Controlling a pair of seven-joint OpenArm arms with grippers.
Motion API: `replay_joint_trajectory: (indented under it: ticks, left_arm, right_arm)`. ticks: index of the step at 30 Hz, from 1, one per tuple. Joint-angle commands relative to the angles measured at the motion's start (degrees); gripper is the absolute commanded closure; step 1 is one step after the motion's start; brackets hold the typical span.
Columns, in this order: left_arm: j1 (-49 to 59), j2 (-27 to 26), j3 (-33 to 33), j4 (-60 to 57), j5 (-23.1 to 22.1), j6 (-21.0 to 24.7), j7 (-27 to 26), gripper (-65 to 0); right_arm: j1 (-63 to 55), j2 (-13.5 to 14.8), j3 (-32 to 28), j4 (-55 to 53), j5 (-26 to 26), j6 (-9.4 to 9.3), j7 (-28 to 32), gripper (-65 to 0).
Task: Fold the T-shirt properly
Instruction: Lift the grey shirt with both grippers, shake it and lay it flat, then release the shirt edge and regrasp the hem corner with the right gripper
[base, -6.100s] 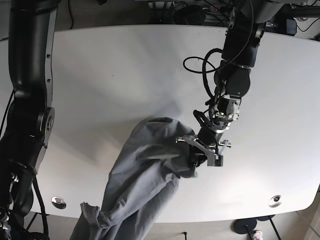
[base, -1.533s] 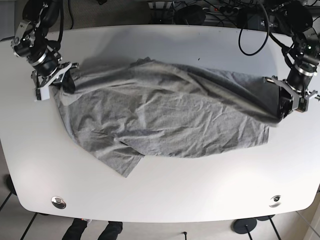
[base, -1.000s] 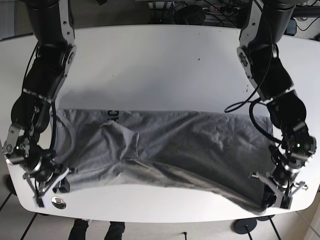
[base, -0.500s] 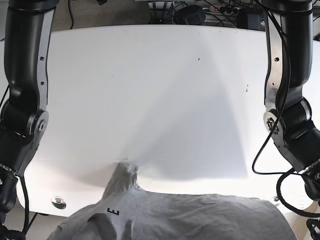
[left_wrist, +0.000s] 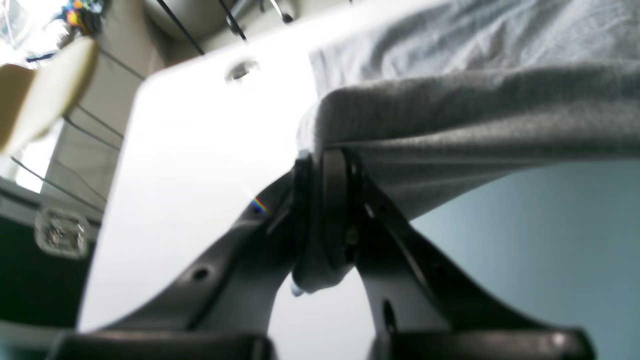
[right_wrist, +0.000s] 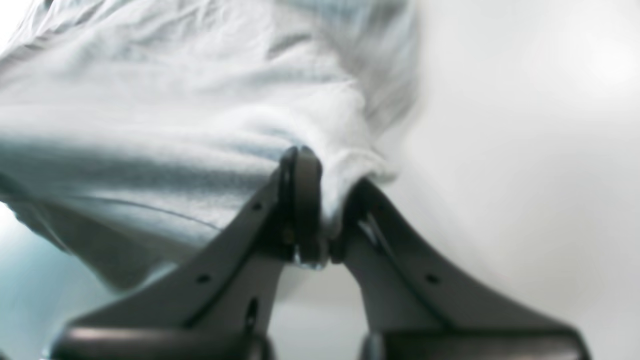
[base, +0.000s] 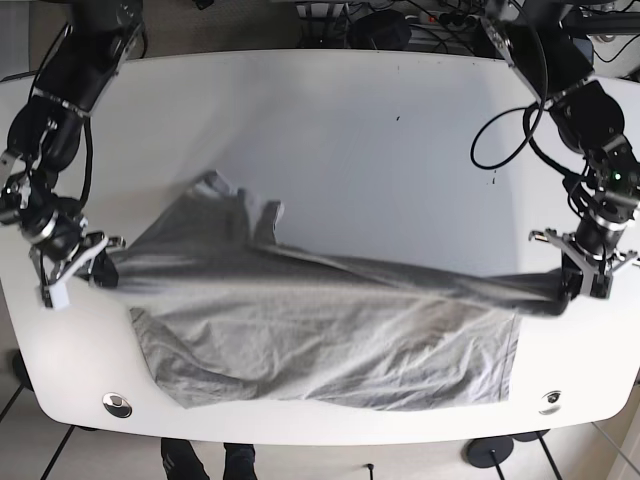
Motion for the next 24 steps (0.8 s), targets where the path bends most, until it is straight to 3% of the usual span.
replay_joint_trajectory:
  ticks: [1,3,7,13,17,21,24]
  left_arm:
    - [5.3,-0.5,-1.5,4.0,-2.6,0.6,-1.4,0.0]
    - [11.7,0.4,-4.4,7.4,-4.2,0.6,-1.4,0.0]
    - [20.9,3.1,-9.1,10.2,-5.2,0.6,-1.5,0.0]
    - [27.3,6.3,-16.6,9.7,-4.8,0.6,-1.5,0.0]
    - [26.4,6.2,-16.4,6.9,-4.9,0.6,-1.6,0.0]
    - [18.9,5.7,-16.1,3.8,-4.3,0.6,-1.4,0.0]
    - [15.2,3.4,-13.1,1.1,-0.3,0.6,-1.5,0.0]
  right_arm:
    - [-4.6,1.3,2.2,2.1,3.4,-0.41,1.1,-1.9]
    - [-10.2,0.8,3.4,5.4,5.3,-0.49,1.1,-1.9]
    - [-20.8,-0.8,6.5,12.8,9.5,-3.39,-0.5,-1.9]
    - [-31.1,-3.5,9.9,13.6,11.7,-3.04,-1.3,-1.9]
    - [-31.5,-3.9,9.7,13.2,11.5,-2.95,-0.9,-1.9]
    - [-23.6,-5.7,9.5,8.9,11.1,-2.95,-0.9,-1.9]
    - [-18.1,-5.8,8.9,2.7,9.1,-2.95,-0.9,-1.9]
